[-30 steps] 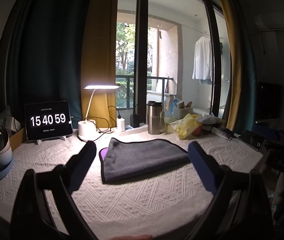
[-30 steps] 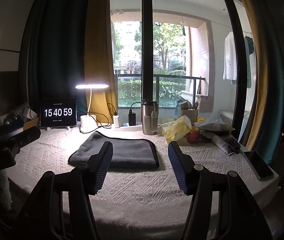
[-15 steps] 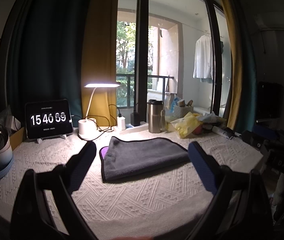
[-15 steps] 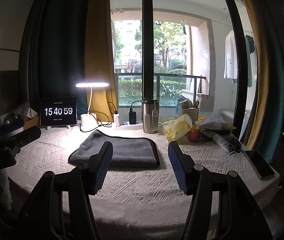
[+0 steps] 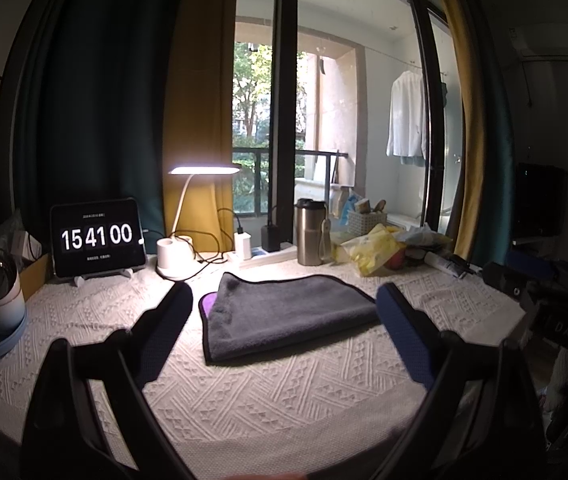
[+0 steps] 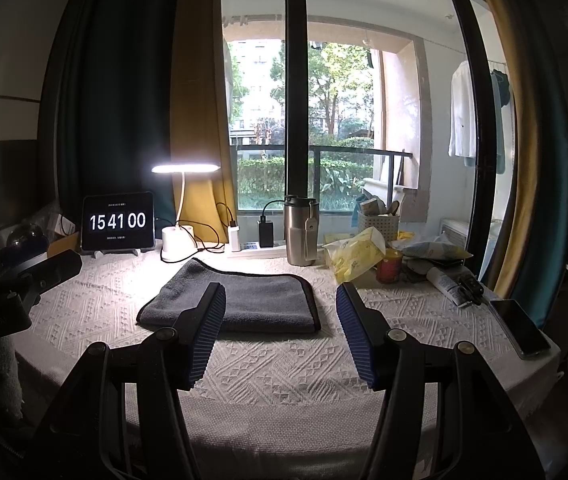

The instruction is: Fold towel

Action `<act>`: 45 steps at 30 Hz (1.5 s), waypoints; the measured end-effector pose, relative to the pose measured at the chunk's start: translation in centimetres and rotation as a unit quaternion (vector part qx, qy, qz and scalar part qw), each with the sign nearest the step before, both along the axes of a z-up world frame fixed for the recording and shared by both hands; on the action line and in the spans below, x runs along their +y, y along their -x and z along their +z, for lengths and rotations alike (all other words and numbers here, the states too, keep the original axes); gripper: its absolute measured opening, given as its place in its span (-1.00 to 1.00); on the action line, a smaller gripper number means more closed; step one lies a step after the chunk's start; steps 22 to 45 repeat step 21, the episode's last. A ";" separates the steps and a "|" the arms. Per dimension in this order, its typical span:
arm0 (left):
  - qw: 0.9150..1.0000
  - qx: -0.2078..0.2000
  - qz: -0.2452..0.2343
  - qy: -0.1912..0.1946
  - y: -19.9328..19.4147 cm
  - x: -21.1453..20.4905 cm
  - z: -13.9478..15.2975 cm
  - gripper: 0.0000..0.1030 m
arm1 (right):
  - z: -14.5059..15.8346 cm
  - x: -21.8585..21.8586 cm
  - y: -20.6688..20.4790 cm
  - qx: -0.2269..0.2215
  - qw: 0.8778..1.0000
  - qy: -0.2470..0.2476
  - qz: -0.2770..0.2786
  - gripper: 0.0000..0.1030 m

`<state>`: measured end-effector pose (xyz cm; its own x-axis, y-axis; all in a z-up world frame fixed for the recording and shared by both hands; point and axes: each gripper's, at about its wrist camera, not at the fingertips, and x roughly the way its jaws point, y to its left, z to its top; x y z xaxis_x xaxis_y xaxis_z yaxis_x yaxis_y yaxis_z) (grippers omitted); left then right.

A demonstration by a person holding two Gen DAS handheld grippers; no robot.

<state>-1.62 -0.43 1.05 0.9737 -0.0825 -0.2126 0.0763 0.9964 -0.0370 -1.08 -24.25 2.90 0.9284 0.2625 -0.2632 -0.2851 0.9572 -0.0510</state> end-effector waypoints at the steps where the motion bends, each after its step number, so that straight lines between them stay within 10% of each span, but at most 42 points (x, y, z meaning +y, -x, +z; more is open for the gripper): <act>1: 1.000 0.000 0.000 0.000 0.0 0.0 0.0 0.82 | 0.0 0.0 0.0 0.000 1.000 0.000 -0.001 0.18; 45: 1.000 0.001 0.000 0.001 0.0 0.0 0.0 0.82 | -0.1 0.1 -0.1 0.002 1.000 0.001 0.001 0.18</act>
